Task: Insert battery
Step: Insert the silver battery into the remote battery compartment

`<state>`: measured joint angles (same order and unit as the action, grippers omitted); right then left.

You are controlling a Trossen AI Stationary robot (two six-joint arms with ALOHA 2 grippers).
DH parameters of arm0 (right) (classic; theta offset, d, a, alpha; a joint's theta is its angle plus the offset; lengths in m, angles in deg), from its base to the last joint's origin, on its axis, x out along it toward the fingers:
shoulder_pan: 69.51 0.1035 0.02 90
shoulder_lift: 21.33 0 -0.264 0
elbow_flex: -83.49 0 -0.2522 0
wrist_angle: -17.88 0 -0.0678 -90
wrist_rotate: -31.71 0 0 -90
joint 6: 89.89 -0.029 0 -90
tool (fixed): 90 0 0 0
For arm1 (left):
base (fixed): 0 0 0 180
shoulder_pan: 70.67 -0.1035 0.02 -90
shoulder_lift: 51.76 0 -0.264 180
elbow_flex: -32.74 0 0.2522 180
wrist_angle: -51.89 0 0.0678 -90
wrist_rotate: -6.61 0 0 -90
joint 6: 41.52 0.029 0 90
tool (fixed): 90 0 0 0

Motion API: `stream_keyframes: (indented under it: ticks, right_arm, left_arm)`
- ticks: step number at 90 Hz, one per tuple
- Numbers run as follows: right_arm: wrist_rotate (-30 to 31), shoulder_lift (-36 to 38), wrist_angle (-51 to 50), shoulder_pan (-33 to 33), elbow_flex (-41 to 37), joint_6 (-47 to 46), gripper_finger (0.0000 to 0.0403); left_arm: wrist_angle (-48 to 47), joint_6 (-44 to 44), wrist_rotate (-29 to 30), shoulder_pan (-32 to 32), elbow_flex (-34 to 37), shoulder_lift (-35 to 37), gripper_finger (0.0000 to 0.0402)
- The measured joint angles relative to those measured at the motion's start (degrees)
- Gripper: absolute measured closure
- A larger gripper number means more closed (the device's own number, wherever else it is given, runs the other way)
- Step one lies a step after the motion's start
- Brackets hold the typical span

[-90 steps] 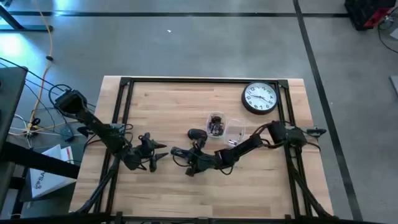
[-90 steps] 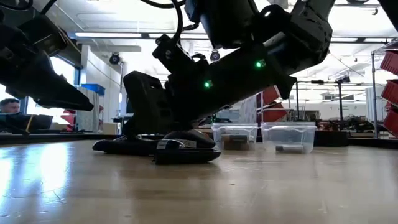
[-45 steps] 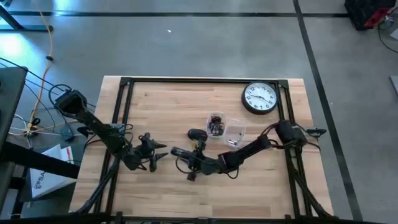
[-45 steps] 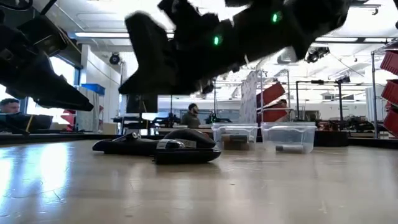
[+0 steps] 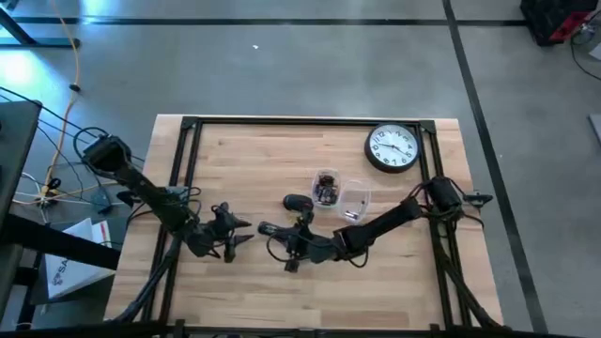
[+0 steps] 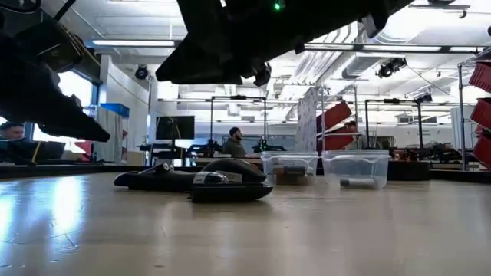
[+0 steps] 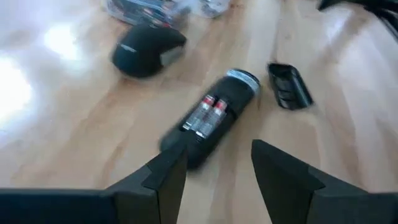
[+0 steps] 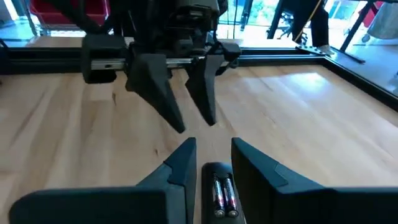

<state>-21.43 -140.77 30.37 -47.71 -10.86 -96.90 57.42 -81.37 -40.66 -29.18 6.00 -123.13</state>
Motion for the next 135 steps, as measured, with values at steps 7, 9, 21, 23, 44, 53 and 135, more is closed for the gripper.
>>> stream_keyframes:
  ticks: [7, 9, 21, 23, 44, 53, 135]
  right_arm:
    - [-0.3, 0.0, 0.1, 0.0, 0.0, 0.0, 0.0334]
    - [-0.3, 0.0, 0.1, 0.0, 0.0, 0.0, 0.0334]
    - [-0.5, 0.3, 0.6, 0.0, 0.0, 1.2, 0.0334]
    - [-0.5, 0.3, 1.0, 0.0, 0.0, 1.8, 0.0334]
    - [-0.7, 0.3, 3.1, 0.0, 0.0, 7.0, 0.0334]
    - [-0.7, 0.7, 3.1, 0.0, 0.0, 7.5, 0.0334]
    - [-1.3, 10.6, -23.5, 0.5, 0.0, -8.0, 0.0364]
  left_arm:
    - [0.0, 0.0, -2.4, 0.0, 0.0, 0.0, 0.0238]
    - [0.0, 0.0, -3.1, 0.0, 0.0, 0.0, 0.0238]
    - [0.1, -2.5, -6.9, 0.0, 0.0, 0.0, 0.0238]
    - [0.1, -3.1, -7.3, 0.0, 0.0, 0.0, 0.0238]
    - [1.6, -8.7, 2.5, -1.1, 0.0, 0.0, 0.0238]
    - [2.0, -12.0, 2.9, -2.3, 0.0, 0.0, 0.0238]
    - [-0.5, 17.2, -14.3, -24.6, -8.4, 9.6, 0.0238]
